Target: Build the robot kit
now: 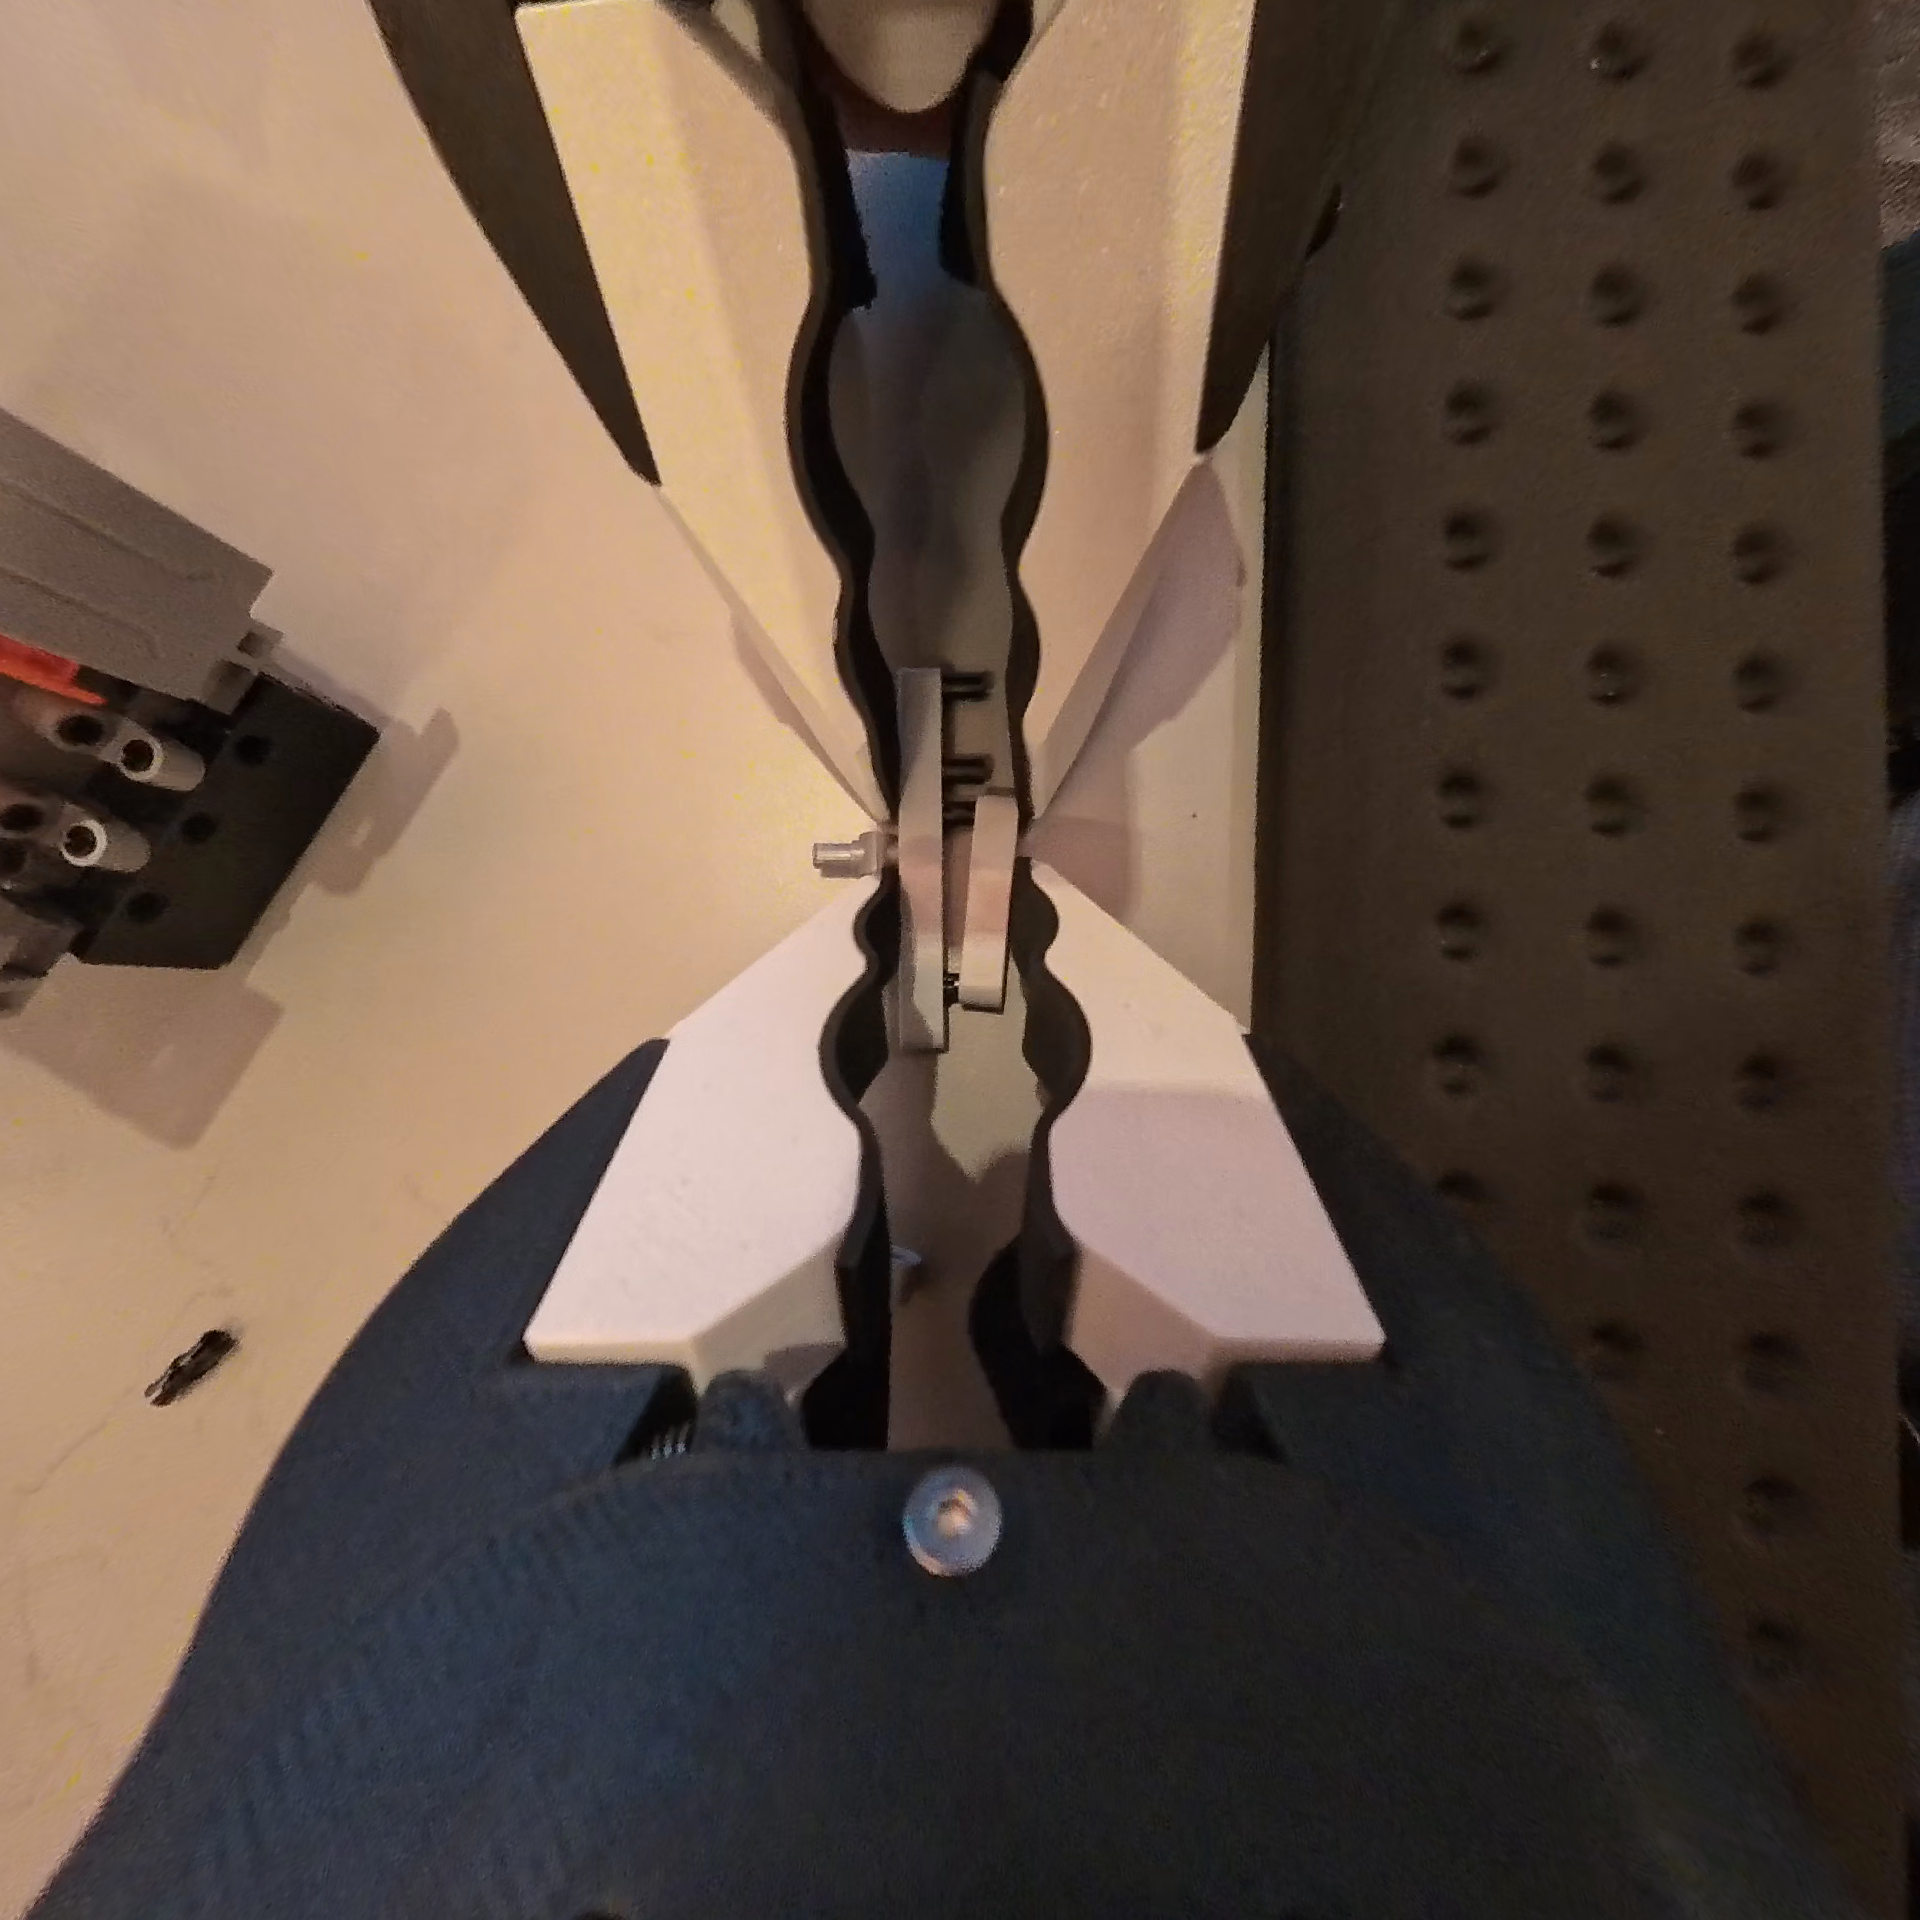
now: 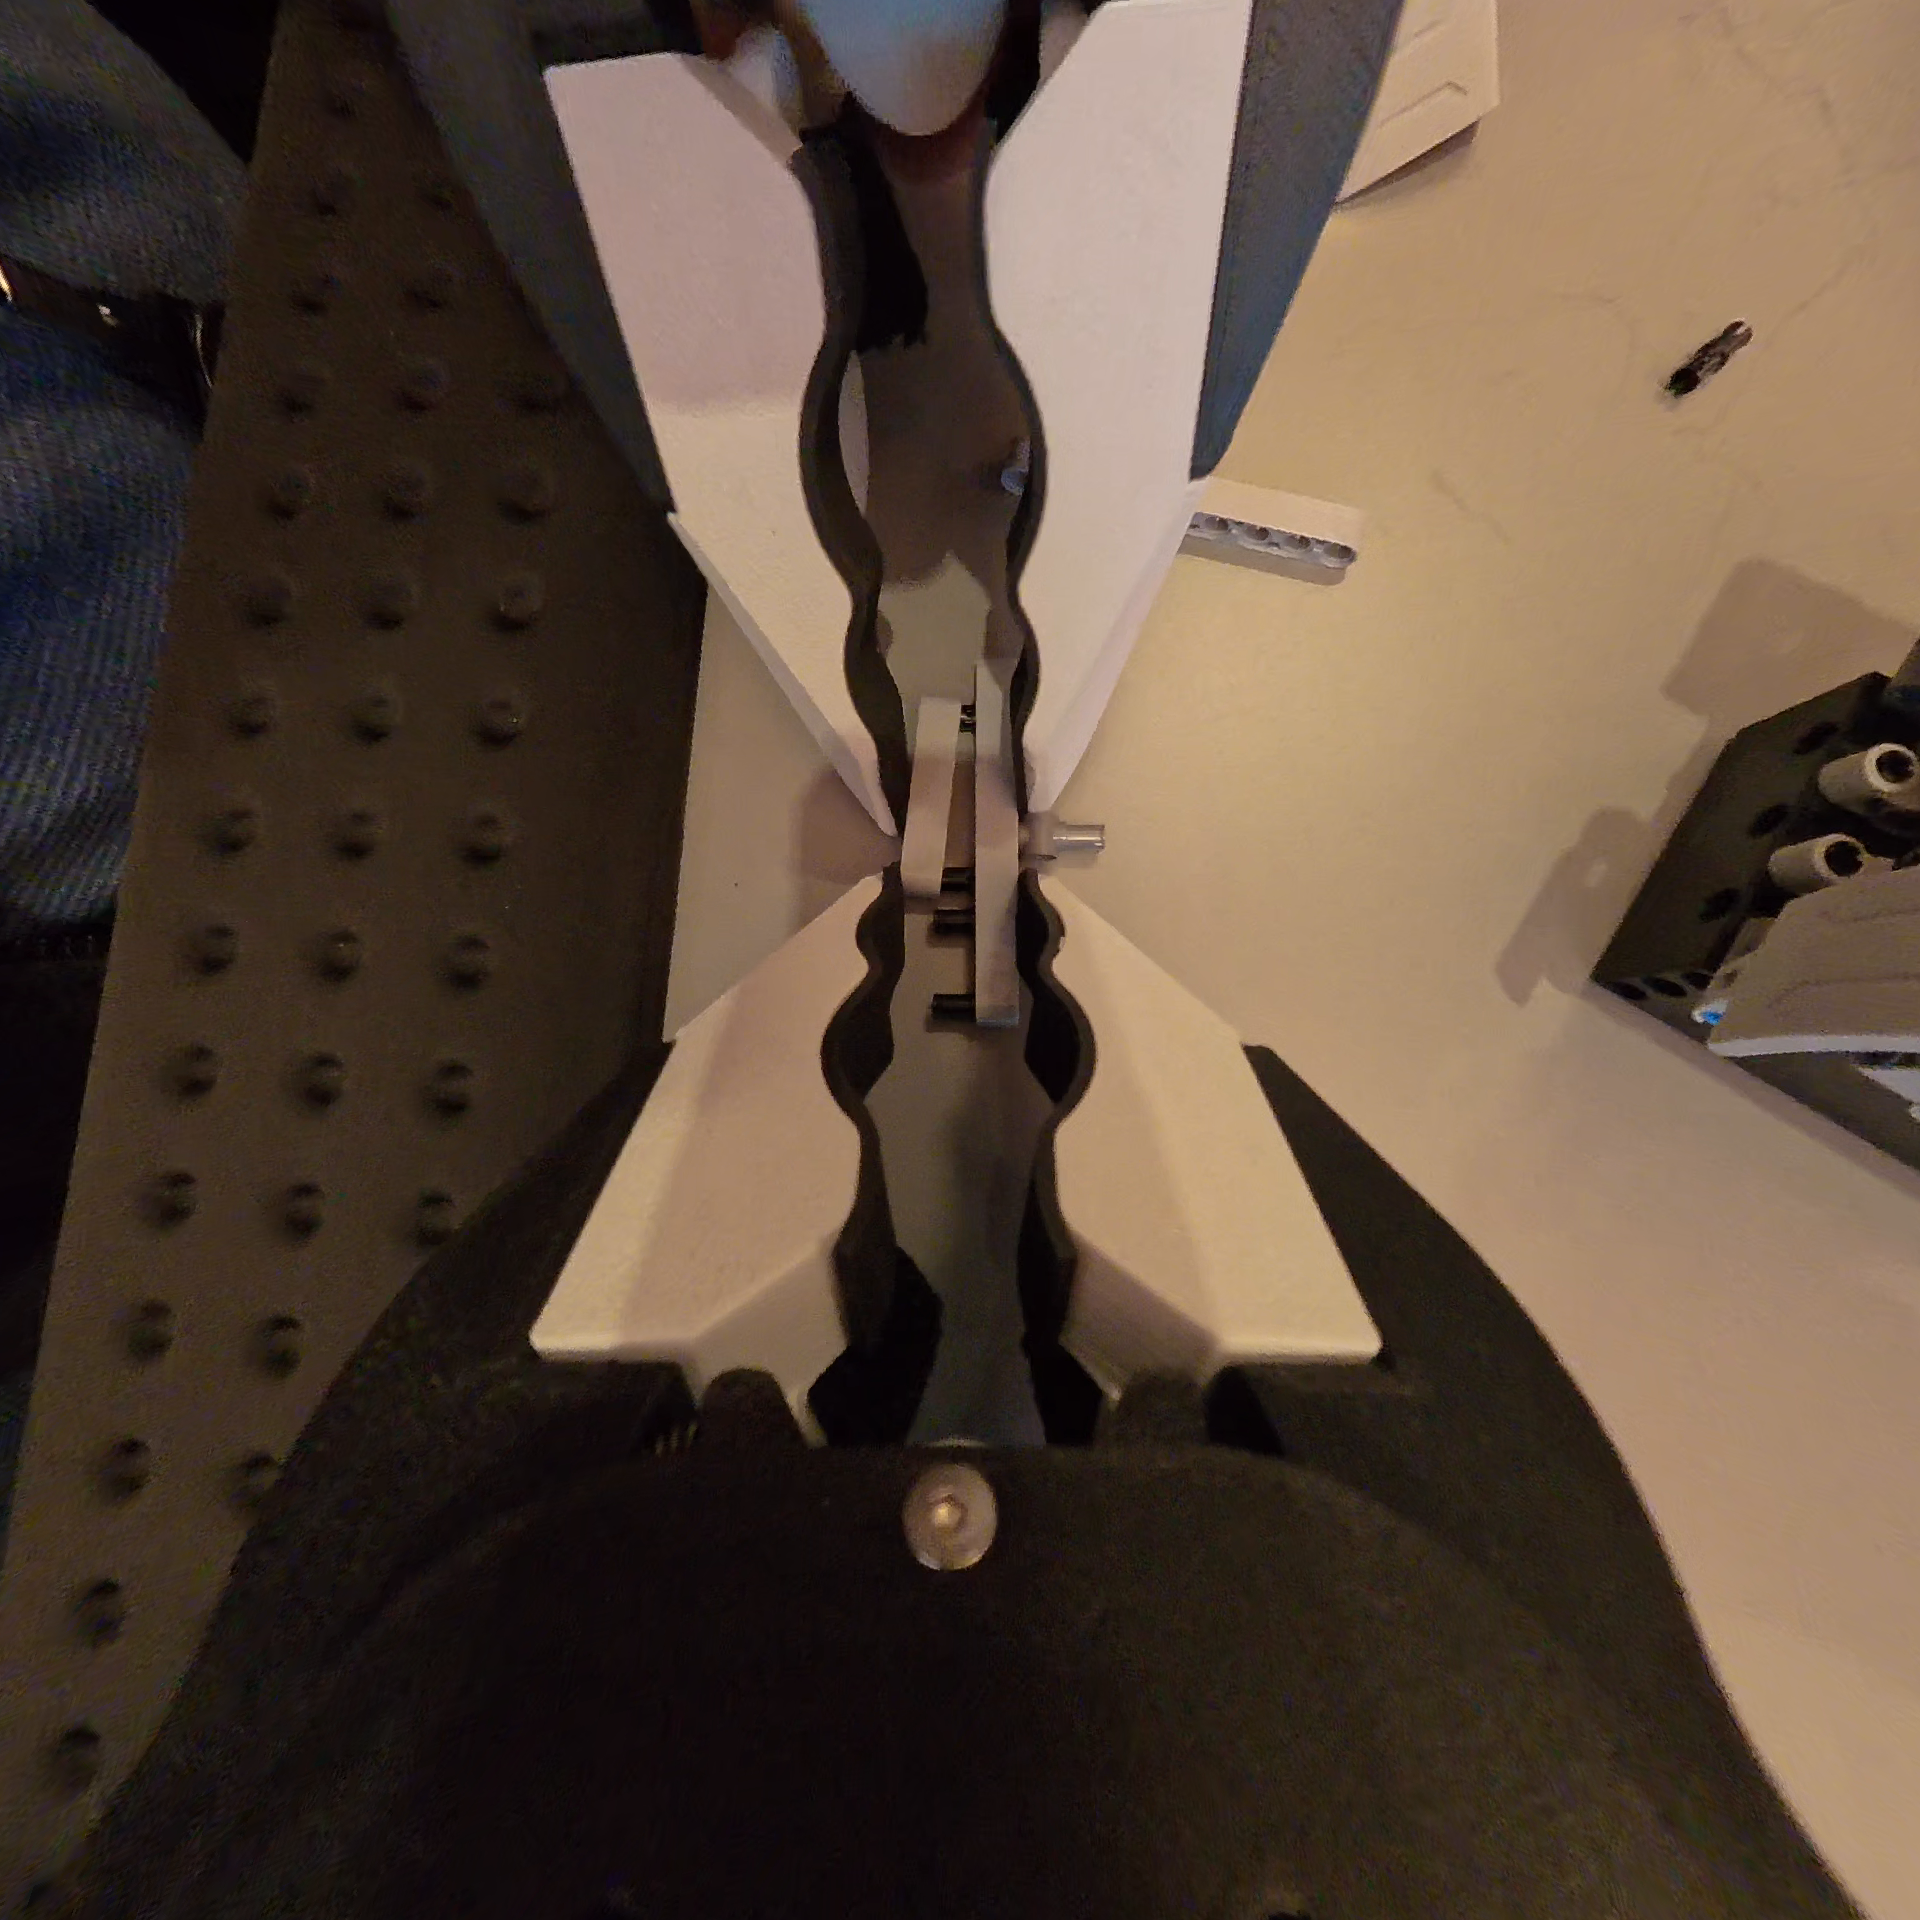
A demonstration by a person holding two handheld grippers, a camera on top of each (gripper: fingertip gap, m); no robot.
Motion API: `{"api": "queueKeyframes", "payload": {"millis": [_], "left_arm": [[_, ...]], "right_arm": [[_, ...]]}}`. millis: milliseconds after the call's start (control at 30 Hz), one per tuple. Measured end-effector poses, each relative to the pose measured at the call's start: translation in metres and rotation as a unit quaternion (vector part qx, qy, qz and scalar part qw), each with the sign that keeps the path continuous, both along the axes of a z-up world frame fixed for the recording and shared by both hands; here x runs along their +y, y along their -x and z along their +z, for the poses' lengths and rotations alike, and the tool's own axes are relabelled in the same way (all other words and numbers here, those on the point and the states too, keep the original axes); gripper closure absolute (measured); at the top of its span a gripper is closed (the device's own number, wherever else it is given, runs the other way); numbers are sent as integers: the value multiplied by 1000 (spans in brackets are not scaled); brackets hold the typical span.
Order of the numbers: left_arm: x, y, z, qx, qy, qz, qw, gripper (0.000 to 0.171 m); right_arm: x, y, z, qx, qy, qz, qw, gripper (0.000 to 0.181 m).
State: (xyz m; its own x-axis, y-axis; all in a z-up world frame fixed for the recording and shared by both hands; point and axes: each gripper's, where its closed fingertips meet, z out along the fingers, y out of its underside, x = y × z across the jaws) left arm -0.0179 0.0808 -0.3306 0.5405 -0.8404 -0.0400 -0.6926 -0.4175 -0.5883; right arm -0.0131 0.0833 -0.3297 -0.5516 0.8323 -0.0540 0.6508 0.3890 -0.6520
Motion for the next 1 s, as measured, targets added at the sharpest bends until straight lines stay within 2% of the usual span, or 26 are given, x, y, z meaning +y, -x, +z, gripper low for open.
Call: {"api": "queueKeyframes", "payload": {"millis": [100, 367, 467, 567, 667, 833, 933, 1000], "left_arm": [[1, -1, 0, 2, -8, 2, 1000, 158], [-1, 0, 0, -6, 0, -2, 1000, 157], [-6, 7, 5, 12, -16, -11, 1000, 153], [-8, 15, 1, 3, 12, 5, 1000, 146], [-8, 13, -1, 5, 13, 2, 1000, 157], [-9, 11, -1, 18, 3, 8, 1000, 158], [-8, 18, 15, 3, -20, 28, 999, 150], [-17, 22, 26, -16, -32, 25, 999, 155]], "right_arm": [[0, 0, 0, -5, 15, -8, 1000, 169], [-2, 0, 0, 4, 14, -5, 1000, 168], [2, -1, 0, 5, 20, -7, 1000, 168], [2, -1, 0, 8, 14, -4, 1000, 168], [2, 0, 0, 11, 9, -3, 1000, 168], [2, -2, 0, 6, 18, -4, 1000, 168], [1, -3, 4, 14, 16, -5, 1000, 167], [2, -4, 4, 12, 23, -8, 1000, 157]]}}
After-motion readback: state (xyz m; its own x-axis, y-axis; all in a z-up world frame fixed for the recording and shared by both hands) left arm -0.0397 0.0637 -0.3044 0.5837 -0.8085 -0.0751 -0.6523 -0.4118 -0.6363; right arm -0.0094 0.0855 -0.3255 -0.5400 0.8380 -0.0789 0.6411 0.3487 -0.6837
